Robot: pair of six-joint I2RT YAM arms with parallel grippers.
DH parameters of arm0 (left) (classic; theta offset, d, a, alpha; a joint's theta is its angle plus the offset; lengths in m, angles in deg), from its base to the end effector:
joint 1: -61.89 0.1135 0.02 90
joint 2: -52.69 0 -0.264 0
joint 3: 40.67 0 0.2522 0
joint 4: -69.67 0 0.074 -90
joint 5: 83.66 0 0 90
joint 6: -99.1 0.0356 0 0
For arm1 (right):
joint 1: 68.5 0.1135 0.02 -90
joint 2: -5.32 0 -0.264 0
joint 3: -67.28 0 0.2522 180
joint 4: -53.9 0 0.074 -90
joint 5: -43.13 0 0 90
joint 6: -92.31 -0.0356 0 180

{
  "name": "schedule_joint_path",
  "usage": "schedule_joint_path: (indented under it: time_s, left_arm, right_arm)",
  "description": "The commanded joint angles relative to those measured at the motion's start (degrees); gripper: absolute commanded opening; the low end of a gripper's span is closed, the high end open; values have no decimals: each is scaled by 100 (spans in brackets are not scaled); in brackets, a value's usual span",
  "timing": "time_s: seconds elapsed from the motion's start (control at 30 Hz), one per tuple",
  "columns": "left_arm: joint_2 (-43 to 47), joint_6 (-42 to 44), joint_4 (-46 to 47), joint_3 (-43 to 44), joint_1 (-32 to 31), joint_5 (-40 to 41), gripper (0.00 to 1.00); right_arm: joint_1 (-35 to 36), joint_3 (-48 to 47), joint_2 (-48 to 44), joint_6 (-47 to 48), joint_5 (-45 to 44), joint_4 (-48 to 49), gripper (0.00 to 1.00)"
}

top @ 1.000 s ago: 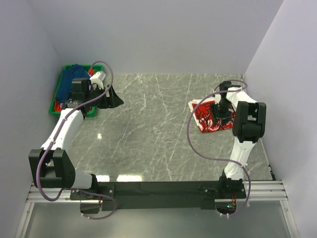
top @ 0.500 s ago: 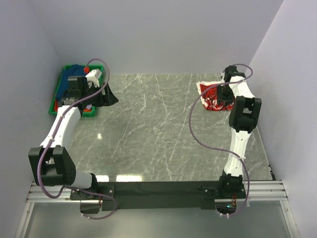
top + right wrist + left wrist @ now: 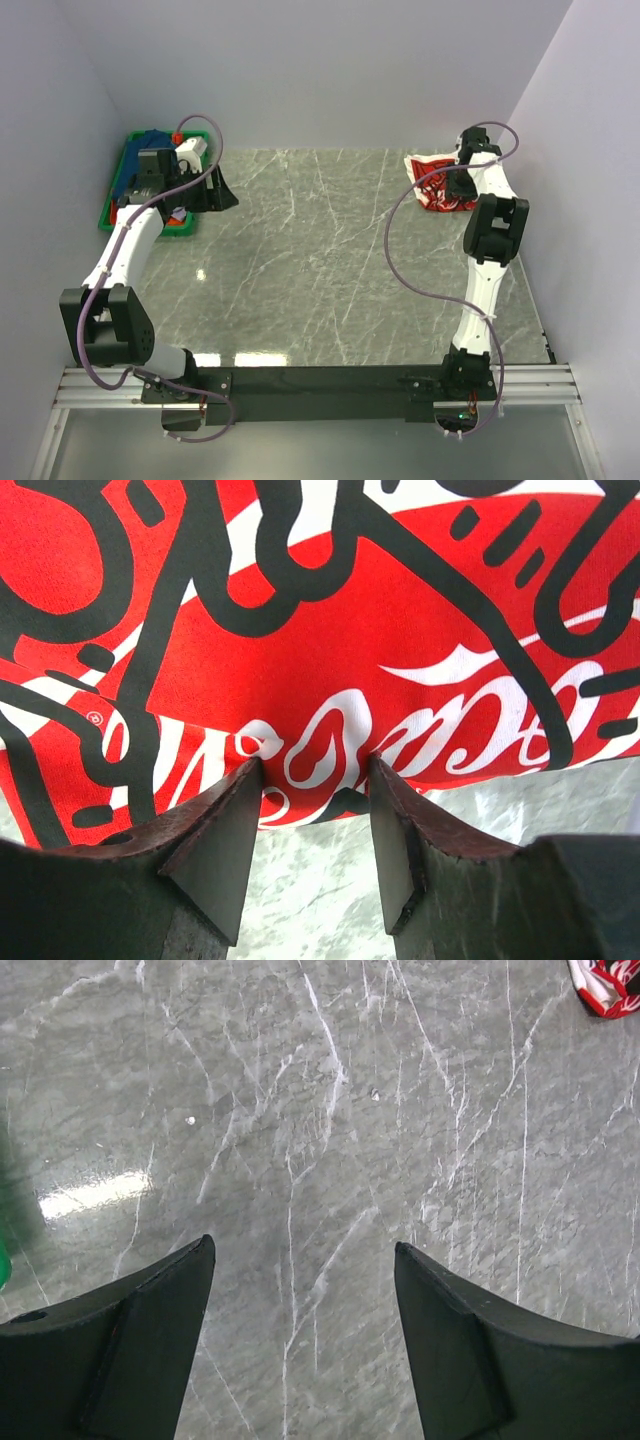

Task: Fold and stack the t-shirts
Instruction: Neatly place the folded tshirt to the corner

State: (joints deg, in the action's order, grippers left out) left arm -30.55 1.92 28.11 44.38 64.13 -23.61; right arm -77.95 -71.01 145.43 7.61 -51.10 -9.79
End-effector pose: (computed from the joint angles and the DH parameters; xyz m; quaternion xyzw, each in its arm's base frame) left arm 0.3221 -0.0052 0.3166 0.0375 0.8807 -0.2514 0.3997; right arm 0.5125 -0.0880 0.1751 0.0432 0.9757 -0.0630 0.2056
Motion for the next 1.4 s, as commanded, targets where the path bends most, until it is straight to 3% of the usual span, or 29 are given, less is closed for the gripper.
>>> schedule_joint_path:
  time_s: [0.0, 0.13, 0.3, 0.5, 0.73, 0.8, 0.97, 1.2, 1.37]
  left_arm:
    - [-16, 120, -42, 210, 22, 7, 78]
    - [-61, 208, -200, 271, 31, -1, 78]
    - [-26, 270, -271, 298, 31, -28, 78]
    - [177, 120, -34, 26, 40, -72, 78]
    - [265, 243, -112, -1, 40, 7, 77]
    - [256, 252, -174, 25, 57, 16, 77]
    - [256, 287, -192, 52, 83, 16, 77]
    - [229, 279, -218, 70, 110, 16, 77]
    - [212, 226, -209, 61, 110, 7, 77]
  right_arm:
    - [-294, -282, 358, -47, -141, 502, 53]
    - [-320, -423, 236, 111, 404, 449, 62]
    - [-303, 815, -1177, 576, 1249, 1072, 75]
    - [-241, 1255, -2110, 963, 1329, 889, 76]
    - [-153, 1527, -1918, 1061, 1090, 230, 62]
    - [-127, 1616, -1865, 974, 1170, 186, 53]
    - [-4, 1836, -1690, 850, 1205, 221, 47]
    - [233, 1836, -1285, 666, 1135, 440, 46]
    - [304, 1195, -767, 551, 1144, 379, 45]
